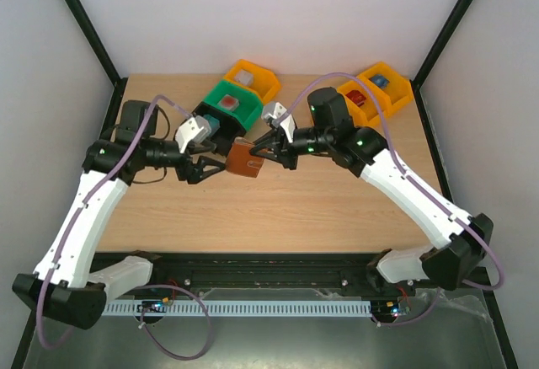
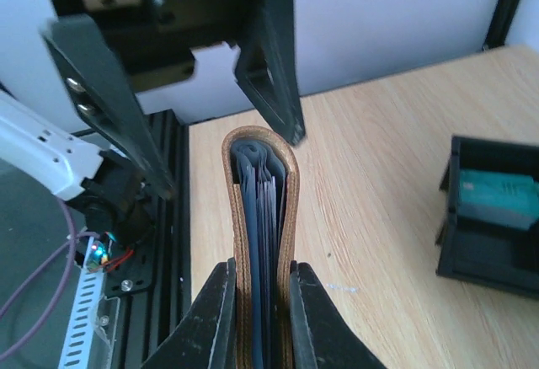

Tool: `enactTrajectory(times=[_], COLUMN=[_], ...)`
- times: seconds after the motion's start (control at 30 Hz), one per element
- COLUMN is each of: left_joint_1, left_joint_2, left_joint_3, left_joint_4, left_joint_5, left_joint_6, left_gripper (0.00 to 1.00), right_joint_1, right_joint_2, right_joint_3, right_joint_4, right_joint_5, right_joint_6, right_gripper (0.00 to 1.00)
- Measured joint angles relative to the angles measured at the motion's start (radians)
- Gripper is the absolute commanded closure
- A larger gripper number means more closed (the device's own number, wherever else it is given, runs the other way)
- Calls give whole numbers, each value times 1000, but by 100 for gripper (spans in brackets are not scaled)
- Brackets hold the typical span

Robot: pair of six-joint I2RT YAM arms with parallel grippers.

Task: Take the credit cards out of the card holder

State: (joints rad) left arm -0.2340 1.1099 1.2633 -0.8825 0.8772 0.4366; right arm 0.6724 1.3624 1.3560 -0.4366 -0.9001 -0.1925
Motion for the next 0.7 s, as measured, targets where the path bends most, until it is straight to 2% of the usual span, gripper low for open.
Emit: enactTrajectory(times=[0.2, 0.27, 0.3, 0.37, 0.57, 0.63, 0.67, 0.7], left_joint_1=[-149, -201, -229, -256, -265, -266, -266, -267], left_joint_2=[-128, -149, -151, -151, -145, -157, -167, -178], left_joint_3=[-45, -58, -61, -72, -145, -160, -169, -179], left_joint_4=[134, 185, 212, 249, 288, 299, 305, 312], left_joint_5=[-108, -135, -147, -159, -179, -175, -170, -164], left_joint_6=[-120, -152, -164, -178, -183, -174, -175, -179], left_gripper=[25, 28, 32, 47, 80, 95, 98, 98], right_joint_1=[46, 51, 55, 55, 56, 56, 56, 56], right_joint_2=[-67, -76, -78, -78, -78, -78, -78, -78], right_joint_3=[27, 27, 27, 27, 27, 27, 27, 27], right_joint_4=[-36, -44, -48, -52, -58, -61, -60, -60], right_joint_5=[-1, -3, -4, -5, -20, -23, -24, -28], right_joint_6=[-44, -52, -55, -59, -77, -80, -81, -81], right_gripper=[98, 98, 98, 98, 98, 98, 98, 90])
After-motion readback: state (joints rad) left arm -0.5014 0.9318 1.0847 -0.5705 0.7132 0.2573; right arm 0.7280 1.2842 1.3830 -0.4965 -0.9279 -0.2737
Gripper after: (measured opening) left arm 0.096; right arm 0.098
